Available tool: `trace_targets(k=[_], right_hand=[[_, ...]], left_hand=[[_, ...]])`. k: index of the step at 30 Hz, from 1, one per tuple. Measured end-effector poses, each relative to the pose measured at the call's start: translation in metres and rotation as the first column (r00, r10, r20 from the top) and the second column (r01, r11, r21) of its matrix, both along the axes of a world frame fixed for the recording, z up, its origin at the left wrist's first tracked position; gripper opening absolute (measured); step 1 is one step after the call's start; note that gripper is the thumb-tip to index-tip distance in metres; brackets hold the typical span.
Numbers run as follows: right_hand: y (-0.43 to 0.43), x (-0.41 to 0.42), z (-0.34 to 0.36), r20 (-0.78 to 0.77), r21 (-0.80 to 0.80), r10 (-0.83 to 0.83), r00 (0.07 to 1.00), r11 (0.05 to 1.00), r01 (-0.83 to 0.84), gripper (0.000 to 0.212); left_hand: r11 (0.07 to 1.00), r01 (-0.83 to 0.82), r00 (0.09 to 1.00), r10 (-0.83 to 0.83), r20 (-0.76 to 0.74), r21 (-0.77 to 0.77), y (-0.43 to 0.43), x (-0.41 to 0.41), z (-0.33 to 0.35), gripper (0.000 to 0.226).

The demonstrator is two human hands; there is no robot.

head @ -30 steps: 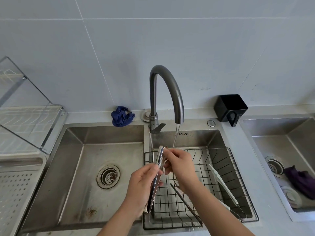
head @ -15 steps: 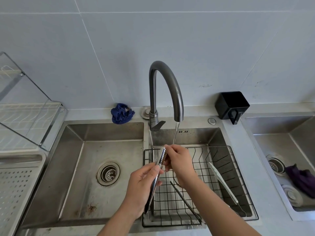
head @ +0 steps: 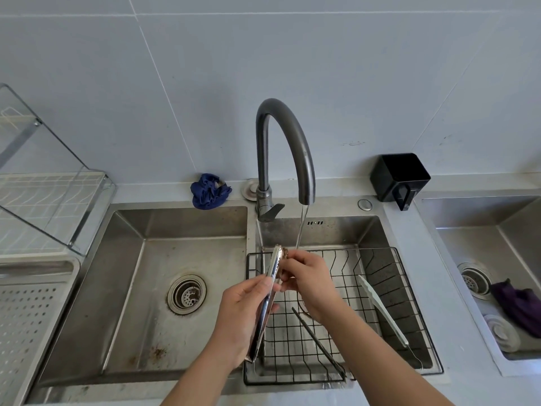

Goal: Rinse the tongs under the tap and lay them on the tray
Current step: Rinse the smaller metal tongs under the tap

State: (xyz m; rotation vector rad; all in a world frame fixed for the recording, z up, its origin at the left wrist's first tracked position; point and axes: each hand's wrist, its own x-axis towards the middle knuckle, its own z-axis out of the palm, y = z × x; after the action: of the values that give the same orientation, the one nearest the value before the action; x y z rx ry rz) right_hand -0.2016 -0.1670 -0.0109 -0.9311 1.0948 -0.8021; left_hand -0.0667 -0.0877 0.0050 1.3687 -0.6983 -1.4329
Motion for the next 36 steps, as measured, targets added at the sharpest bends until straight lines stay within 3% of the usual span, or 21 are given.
trace_targets(k=[3, 5, 9, 14, 17, 21, 25, 30, 33, 36], right_hand=[[-0.006, -0.006, -0.002, -0.016, 0.004, 0.055, 0.998, 0.998, -0.055, 0.019], [-0.013, -0.010, -0.001, -0.025, 0.008, 0.012, 1.000, 1.000, -0.012, 0.013], [-0.023, -0.012, -0.002, -0.026, 0.002, -0.076, 0.997, 0.997, 0.076, 0.026], [-0.019, -0.019, -0.002, -0.056, -0.035, 0.037, 0.998, 0.999, -0.039, 0.007], [-0.020, -0.016, -0.001, -0.148, -0.065, -0.003, 0.989, 0.998, -0.007, 0.005], [-0.026, -0.013, -0.004, -0.173, -0.094, -0.112, 0.979, 0.991, 0.097, 0.031], [-0.023, -0.015, -0.006, -0.176, -0.095, -0.027, 0.984, 0.995, 0.011, 0.013], [-0.030, -0.012, -0.006, -0.199, -0.133, -0.198, 0.960, 0.976, 0.174, 0.025], [-0.031, -0.013, -0.006, -0.245, -0.131, -0.143, 0.959, 0.985, 0.113, 0.023], [-0.028, -0.015, -0.005, -0.137, -0.046, -0.013, 0.990, 0.999, 0.007, 0.012]], left_hand=[[0.999, -0.019, 0.998, 0.021, -0.053, 0.031, -0.006, -0.002, 0.003, 0.032], [0.999, -0.019, 0.993, 0.024, -0.112, 0.043, -0.013, -0.006, 0.005, 0.031], [0.998, -0.031, 0.982, 0.041, -0.185, 0.056, -0.025, -0.014, 0.008, 0.028], [0.997, -0.049, 0.970, 0.063, -0.234, 0.066, -0.023, -0.014, 0.005, 0.030], [0.998, -0.034, 0.975, 0.045, -0.218, 0.052, -0.021, -0.015, 0.005, 0.031], [0.999, -0.014, 0.975, 0.025, -0.221, 0.050, -0.022, -0.016, 0.007, 0.030], [0.998, -0.005, 0.971, 0.021, -0.240, 0.067, -0.025, -0.011, 0.006, 0.033], [0.996, 0.089, 0.967, -0.079, -0.242, 0.032, -0.027, -0.010, 0.007, 0.021], [0.993, 0.113, 0.984, -0.109, -0.139, 0.020, -0.024, -0.008, 0.004, 0.013], [0.997, 0.075, 0.994, -0.073, -0.079, 0.012, -0.024, -0.005, 0.001, 0.013]])
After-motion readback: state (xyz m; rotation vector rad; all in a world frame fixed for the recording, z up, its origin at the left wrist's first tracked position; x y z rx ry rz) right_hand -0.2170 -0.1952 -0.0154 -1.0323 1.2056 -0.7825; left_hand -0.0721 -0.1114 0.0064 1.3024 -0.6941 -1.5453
